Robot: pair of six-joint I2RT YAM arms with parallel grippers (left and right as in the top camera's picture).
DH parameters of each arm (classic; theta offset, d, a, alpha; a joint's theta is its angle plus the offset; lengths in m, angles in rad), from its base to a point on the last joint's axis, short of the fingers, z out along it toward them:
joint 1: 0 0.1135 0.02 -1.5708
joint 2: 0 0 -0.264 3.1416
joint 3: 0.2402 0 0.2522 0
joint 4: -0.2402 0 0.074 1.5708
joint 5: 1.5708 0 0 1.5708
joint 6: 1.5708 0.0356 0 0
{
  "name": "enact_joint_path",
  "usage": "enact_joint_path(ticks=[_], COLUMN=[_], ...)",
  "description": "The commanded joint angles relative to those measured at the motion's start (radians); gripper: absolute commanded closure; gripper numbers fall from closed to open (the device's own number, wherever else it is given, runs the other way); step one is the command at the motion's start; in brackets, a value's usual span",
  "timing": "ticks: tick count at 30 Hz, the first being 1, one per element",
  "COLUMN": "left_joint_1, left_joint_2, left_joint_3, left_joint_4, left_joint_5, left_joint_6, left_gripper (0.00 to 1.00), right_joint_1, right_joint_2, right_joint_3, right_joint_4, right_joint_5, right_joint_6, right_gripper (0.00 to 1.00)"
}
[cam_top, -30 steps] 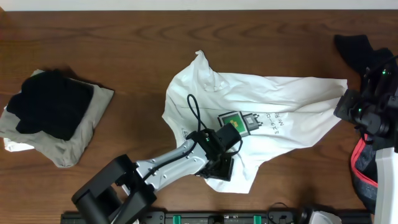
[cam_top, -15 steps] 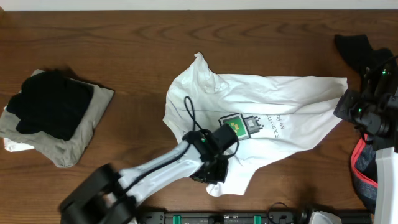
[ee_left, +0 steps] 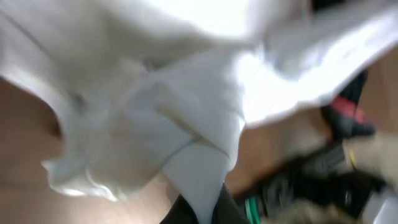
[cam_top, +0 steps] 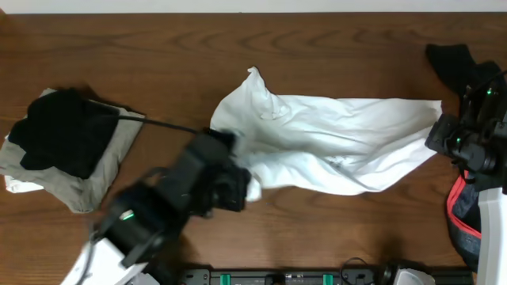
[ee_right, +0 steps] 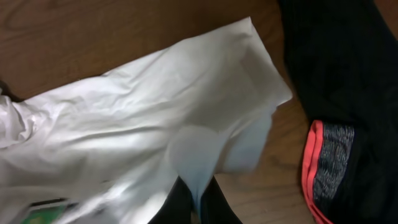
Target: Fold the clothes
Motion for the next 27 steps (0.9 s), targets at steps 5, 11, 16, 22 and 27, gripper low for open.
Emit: enact_joint_path(ticks=[5, 11, 16, 22, 27], left_joint_1=[0.19, 0.321, 0.338, 0.338, 0.338], left_joint_2=[-0.059, -0.058, -0.059, -0.056, 0.017], left_joint_3=[0.271, 0.468, 0.612, 0.696, 0.696], left_joint_4=[0.006, -0.023, -0.108, -0.119, -0.123], left_joint_5=[-0.143, -0.16, -0.161, -0.235, -0.262], left_joint_6=[0.167, 0.208, 0.211, 0.249, 0.251], left_gripper=[0.94, 0.94, 0.94, 0.94, 0.94], right_joint_1=[-0.011, -0.014, -0.014, -0.014, -0.014], right_joint_2=[-0.064, -0.172, -0.231, -0.221, -0.145], right_joint_3=[0.041, 0.142, 0.266, 0.366, 0.37], right_joint_4=[0.002, -0.029, -0.072, -0.063, -0.023], right_joint_5=[-0.059, -0.038, -0.006, -0.006, -0.018], right_joint_6=[-0.015, -0.015, -0.015, -0.014, -0.008], right_gripper=[0.99, 0.99, 0.99, 0.99, 0.99])
